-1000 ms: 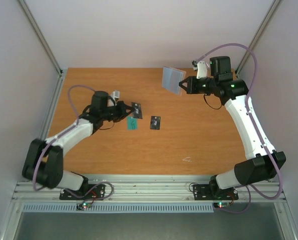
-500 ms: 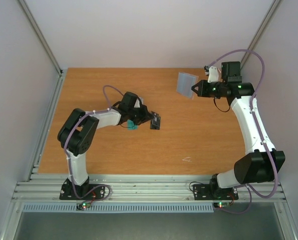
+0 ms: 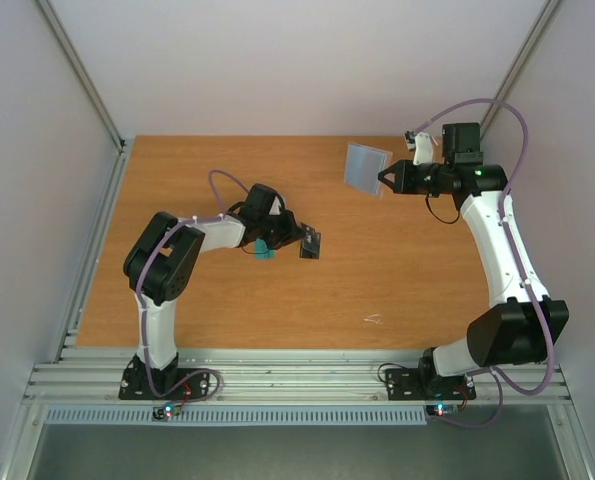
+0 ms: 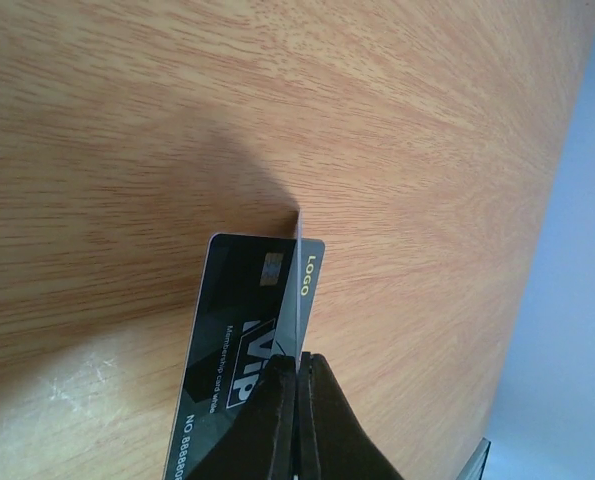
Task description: Take the credit cards out of the card holder
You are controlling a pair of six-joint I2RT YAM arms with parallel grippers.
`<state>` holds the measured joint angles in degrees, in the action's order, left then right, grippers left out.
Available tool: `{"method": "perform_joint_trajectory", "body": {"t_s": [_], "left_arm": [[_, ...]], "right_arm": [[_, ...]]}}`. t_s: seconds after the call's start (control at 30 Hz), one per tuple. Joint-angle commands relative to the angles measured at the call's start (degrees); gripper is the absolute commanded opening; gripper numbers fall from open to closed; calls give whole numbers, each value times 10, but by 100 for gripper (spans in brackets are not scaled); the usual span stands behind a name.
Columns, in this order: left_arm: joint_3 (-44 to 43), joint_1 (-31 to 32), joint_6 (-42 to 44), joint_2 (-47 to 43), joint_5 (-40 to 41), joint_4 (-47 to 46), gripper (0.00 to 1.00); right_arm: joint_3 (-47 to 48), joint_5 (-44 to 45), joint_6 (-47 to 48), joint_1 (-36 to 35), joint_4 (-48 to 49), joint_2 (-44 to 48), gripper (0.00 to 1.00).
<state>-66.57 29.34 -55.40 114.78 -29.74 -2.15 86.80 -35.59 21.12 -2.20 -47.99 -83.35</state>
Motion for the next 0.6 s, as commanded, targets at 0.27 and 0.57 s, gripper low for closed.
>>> {"method": "perform_joint_trajectory", "body": {"t_s": [0.27,0.57], "left_arm": [[2,0,36,4,33,43,12],[17,1,61,-25,62,49,48]], "right_arm": [[24,-37,19,4,8,-6,1],[28,-49,17,4,4,-1,1]]}}
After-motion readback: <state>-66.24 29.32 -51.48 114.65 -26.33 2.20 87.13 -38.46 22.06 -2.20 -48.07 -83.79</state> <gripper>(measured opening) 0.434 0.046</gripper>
